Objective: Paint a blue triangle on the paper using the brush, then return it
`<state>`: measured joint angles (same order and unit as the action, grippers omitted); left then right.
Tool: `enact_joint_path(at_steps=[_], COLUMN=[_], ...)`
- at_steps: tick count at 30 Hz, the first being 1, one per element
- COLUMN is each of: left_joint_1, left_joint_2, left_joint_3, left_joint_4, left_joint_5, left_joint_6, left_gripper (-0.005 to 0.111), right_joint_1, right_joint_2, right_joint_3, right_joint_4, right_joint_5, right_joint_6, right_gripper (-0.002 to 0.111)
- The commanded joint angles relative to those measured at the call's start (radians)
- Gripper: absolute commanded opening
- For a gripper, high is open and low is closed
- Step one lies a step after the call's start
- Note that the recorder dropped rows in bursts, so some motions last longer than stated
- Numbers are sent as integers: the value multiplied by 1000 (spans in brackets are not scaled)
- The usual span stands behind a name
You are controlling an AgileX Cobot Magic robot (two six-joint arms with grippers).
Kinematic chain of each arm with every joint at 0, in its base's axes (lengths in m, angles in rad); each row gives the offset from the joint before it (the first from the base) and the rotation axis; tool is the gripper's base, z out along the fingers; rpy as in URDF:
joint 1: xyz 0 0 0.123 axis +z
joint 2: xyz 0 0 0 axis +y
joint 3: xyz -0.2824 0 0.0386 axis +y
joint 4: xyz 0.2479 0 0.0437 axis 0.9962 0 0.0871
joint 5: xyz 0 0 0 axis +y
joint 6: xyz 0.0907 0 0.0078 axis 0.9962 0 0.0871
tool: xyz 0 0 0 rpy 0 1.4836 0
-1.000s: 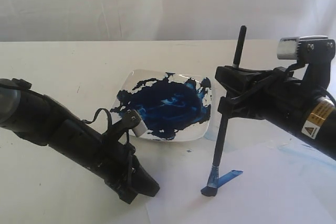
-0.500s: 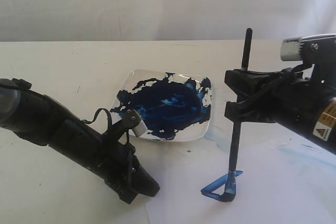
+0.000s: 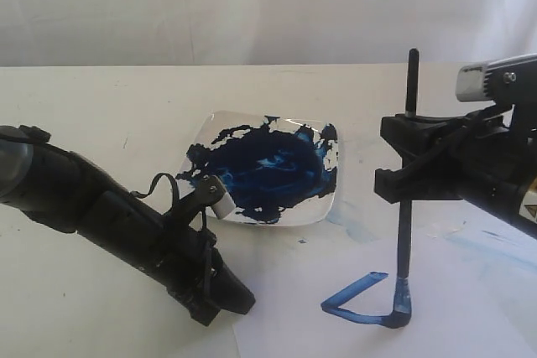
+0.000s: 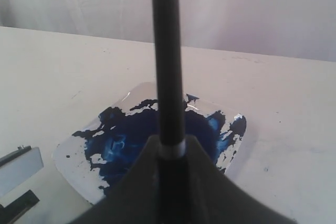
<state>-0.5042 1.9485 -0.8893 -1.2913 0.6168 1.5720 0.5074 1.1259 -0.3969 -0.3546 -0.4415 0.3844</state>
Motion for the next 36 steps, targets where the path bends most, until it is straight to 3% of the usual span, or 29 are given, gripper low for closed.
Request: enact_joint_path(at_steps=[1, 36], left_joint_1=[-6, -6], left_joint_2=[-1, -1], left_joint_3=[3, 3], left_joint_4=[13, 13], left_joint_5=[4, 8], left_joint_6=[-3, -3], left_gripper=[0, 0], right_joint_1=[0, 0], right_joint_2=[-8, -43], right_joint_3=[-1, -1], right_joint_4=[7, 11], right_joint_5=[25, 38], right_joint_6=[-21, -26], right_gripper=[0, 0])
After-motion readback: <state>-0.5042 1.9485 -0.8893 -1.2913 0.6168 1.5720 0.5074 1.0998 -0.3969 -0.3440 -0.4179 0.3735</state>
